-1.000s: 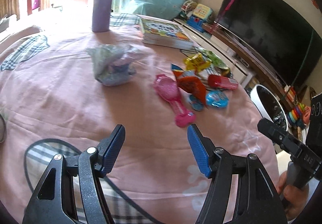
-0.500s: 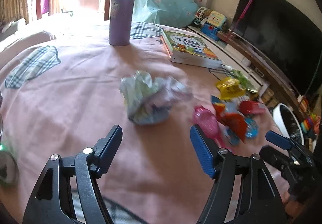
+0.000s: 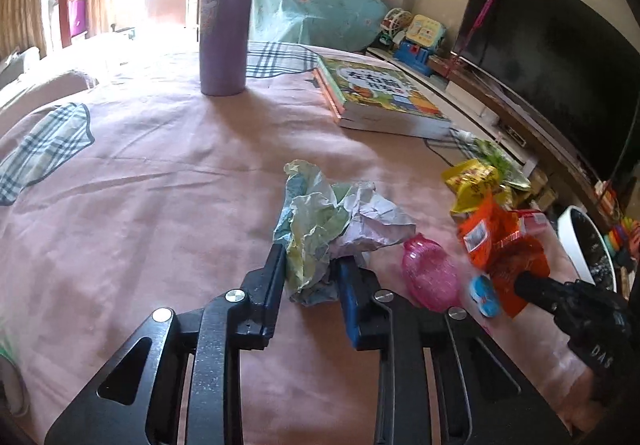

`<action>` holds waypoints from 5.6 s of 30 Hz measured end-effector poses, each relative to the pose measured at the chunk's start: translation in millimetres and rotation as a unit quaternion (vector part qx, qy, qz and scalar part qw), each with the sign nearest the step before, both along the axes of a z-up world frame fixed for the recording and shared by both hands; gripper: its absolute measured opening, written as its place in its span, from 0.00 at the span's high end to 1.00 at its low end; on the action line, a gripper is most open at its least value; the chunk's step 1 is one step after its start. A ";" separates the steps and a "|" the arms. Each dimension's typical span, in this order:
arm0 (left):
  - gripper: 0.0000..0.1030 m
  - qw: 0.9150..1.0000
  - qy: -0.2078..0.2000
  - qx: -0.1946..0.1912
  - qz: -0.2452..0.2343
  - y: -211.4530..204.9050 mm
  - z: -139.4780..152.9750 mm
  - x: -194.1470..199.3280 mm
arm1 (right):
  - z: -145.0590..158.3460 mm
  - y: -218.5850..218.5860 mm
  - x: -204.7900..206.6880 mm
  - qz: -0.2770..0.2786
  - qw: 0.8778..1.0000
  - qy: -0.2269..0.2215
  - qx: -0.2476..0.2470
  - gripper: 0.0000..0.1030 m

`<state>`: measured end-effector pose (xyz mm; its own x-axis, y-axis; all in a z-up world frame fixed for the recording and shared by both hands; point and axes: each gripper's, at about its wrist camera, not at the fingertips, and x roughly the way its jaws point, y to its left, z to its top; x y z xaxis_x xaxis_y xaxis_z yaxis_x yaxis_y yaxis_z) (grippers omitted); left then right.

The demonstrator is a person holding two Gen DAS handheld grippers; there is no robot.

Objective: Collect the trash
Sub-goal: 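Grasp crumpled paper with left tool while right tool grasps orange wrapper, then carry the crumpled paper and orange wrapper toward the bin, then open both tools over the bin to drop the paper and wrapper, then return both open tools to the remaining items on the table, then grasp yellow snack wrapper with left tool while right tool grasps red can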

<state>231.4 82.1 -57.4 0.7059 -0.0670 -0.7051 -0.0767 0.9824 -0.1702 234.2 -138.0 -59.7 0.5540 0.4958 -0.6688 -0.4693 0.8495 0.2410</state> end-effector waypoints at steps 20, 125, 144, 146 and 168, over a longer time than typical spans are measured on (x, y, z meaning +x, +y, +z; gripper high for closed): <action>0.77 0.990 -0.036 -0.034 -0.133 -128.2 43.9 -56.9 | 30.3 -120.9 -53.6 -0.095 0.994 -0.010 0.056 0.98; 0.36 0.995 0.006 -0.029 -0.100 -119.5 23.8 -50.5 | 30.7 -139.1 -60.3 -0.117 0.992 -0.012 0.047 0.13; 0.36 0.992 0.024 0.030 -0.117 -127.3 18.7 42.1 | 15.3 -105.8 6.3 -0.053 0.999 0.007 -0.012 0.13; 0.35 0.992 0.030 0.047 -0.114 -134.7 15.1 56.4 | 14.0 -106.9 9.4 -0.052 0.999 0.009 -0.011 0.13; 0.74 0.993 0.000 -0.018 -0.120 -104.4 20.9 42.4 | 16.0 -61.0 54.3 0.059 0.991 -0.034 -0.111 0.17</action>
<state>273.7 -22.3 -36.5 0.6672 -0.2588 -0.6985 0.1586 0.9656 -0.2063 288.5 -199.0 -43.7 0.5479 0.4045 -0.7323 -0.5778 0.8160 0.0184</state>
